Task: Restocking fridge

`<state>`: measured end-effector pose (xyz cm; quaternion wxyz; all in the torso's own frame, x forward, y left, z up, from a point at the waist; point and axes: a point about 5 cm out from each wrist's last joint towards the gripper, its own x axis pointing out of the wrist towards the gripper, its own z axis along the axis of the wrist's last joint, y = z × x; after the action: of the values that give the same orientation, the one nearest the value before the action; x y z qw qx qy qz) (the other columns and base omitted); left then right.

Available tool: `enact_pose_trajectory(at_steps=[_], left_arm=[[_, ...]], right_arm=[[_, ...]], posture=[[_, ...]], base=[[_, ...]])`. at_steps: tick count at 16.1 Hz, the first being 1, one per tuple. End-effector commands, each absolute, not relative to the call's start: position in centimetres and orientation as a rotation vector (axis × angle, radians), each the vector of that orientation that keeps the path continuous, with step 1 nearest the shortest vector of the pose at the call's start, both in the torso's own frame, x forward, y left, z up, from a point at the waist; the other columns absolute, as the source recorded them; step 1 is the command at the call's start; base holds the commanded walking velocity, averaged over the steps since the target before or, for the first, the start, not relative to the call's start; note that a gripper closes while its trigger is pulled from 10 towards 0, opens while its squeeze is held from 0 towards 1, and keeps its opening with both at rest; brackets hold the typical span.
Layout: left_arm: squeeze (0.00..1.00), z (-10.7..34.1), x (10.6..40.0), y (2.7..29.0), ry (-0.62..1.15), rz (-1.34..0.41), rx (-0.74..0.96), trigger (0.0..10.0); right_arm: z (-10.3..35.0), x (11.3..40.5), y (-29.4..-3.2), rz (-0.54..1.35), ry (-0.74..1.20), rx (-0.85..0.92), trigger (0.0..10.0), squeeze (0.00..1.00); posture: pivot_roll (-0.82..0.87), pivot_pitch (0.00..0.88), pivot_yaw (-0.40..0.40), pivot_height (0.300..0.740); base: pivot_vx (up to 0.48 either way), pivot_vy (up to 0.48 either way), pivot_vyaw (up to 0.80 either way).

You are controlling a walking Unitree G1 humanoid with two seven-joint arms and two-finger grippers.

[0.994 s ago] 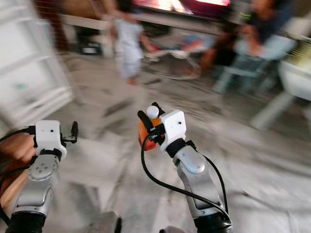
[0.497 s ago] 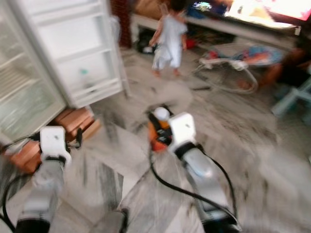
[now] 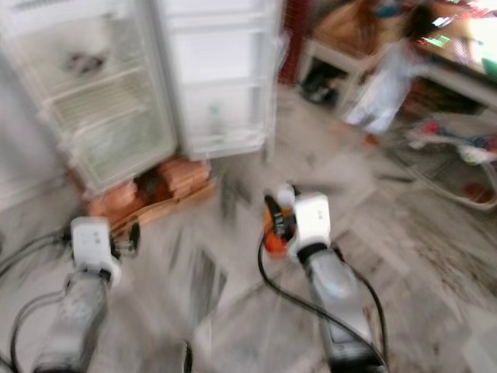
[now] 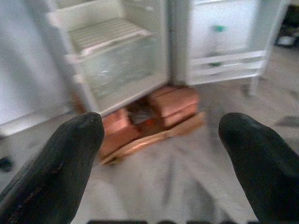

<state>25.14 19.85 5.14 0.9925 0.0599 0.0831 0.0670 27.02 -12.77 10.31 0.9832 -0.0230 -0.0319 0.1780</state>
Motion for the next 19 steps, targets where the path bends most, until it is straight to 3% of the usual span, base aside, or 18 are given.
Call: enact_pose_trajectory(at_steps=[1,10,19], left_arm=[[0.0,5.8,25.5,19.5,0.134,0.124,0.107,10.0],[0.0,6.6,26.1,19.7,0.102,0.088,0.113,10.0],[0.0,6.1,25.6,20.2,0.118,0.095,0.134,10.0]], right_arm=[[10.9,27.1,-13.2,0.352,-0.101,-0.071,10.0,0.0],[10.2,27.1,-14.4,0.245,-0.086,-0.075,10.0,0.0],[10.4,26.8,-13.5,0.353,-0.081,-0.042,10.0,0.0]], posture=[[0.1,0.039,-0.056,0.74],[0.09,0.065,-0.049,0.74],[0.08,0.07,-0.065,0.74]], base=[[0.0,0.0,0.79],[0.337,0.0,0.0],[0.471,0.0,0.0]])
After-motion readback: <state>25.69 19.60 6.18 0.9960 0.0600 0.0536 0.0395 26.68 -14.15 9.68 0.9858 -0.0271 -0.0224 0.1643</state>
